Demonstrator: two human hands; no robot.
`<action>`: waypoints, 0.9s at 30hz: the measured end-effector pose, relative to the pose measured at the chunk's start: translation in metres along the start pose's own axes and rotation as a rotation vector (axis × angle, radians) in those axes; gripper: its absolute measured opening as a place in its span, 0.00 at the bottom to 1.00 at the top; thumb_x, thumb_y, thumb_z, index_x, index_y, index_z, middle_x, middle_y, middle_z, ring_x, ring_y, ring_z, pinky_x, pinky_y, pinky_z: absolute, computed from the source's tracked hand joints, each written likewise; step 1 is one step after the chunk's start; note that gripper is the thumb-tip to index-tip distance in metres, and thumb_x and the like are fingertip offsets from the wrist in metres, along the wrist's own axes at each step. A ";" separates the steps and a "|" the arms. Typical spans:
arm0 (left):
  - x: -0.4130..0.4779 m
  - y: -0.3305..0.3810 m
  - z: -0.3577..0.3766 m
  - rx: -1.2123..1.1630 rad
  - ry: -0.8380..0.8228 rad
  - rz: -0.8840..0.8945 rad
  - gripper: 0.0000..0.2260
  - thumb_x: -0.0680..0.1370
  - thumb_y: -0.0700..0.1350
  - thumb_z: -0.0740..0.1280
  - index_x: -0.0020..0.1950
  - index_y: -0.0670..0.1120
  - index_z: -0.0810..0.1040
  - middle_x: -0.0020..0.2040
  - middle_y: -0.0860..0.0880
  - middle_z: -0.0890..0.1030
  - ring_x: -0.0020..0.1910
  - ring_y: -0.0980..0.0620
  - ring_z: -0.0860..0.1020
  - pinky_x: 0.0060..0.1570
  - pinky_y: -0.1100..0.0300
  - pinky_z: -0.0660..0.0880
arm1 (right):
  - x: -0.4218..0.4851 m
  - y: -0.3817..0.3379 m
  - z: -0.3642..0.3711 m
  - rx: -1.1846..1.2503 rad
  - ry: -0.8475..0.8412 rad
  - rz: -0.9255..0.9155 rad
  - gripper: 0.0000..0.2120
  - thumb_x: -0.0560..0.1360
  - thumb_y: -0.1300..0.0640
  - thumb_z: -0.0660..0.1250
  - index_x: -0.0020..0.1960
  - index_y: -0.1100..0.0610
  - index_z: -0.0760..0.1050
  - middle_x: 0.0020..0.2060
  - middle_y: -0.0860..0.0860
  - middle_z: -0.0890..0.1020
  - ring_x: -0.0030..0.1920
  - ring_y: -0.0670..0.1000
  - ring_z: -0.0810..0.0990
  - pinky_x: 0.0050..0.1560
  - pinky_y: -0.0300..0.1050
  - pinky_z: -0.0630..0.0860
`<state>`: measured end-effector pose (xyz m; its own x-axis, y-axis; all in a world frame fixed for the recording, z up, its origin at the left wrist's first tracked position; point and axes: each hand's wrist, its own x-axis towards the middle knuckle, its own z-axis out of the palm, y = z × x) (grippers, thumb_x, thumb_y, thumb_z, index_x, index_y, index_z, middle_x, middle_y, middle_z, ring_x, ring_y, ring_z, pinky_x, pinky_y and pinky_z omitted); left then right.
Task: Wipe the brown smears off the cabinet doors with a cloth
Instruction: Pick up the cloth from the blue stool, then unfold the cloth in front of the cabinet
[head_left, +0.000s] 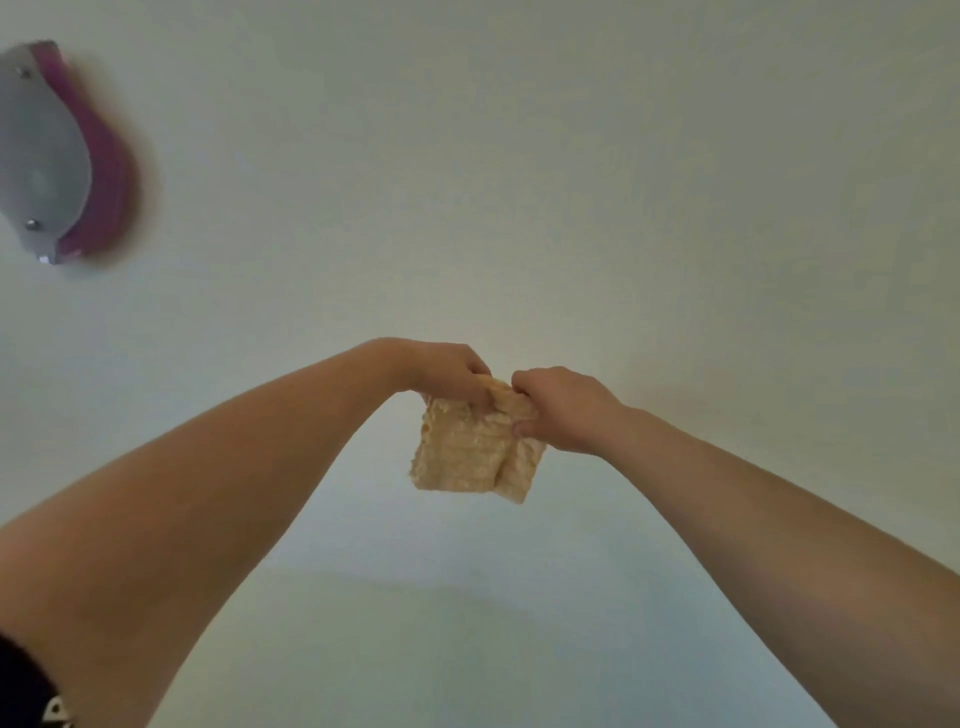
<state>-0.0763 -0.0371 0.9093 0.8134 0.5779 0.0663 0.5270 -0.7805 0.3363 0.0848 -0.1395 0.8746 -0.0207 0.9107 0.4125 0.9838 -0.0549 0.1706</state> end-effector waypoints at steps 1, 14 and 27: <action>-0.001 -0.002 0.002 0.018 -0.014 0.008 0.03 0.76 0.51 0.68 0.44 0.55 0.81 0.48 0.53 0.83 0.50 0.51 0.81 0.55 0.52 0.79 | -0.001 -0.001 0.003 0.016 0.002 0.002 0.12 0.75 0.49 0.70 0.49 0.50 0.67 0.46 0.47 0.76 0.48 0.53 0.75 0.42 0.48 0.67; -0.014 -0.003 0.000 0.111 0.067 0.083 0.04 0.81 0.45 0.66 0.46 0.47 0.78 0.46 0.50 0.79 0.46 0.50 0.76 0.55 0.50 0.75 | -0.019 -0.005 0.004 0.307 0.127 0.133 0.13 0.74 0.50 0.73 0.49 0.51 0.69 0.47 0.47 0.73 0.47 0.52 0.75 0.45 0.47 0.72; -0.029 -0.012 -0.026 0.102 0.167 0.114 0.06 0.78 0.47 0.70 0.45 0.45 0.78 0.41 0.51 0.78 0.42 0.51 0.75 0.42 0.58 0.70 | -0.015 -0.012 -0.021 1.045 0.134 0.427 0.18 0.74 0.60 0.75 0.57 0.55 0.69 0.54 0.56 0.81 0.53 0.57 0.83 0.51 0.56 0.82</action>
<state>-0.1130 -0.0384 0.9273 0.8216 0.5096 0.2556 0.4631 -0.8580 0.2221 0.0696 -0.1608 0.8850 0.3952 0.8446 0.3611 0.5801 0.0753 -0.8110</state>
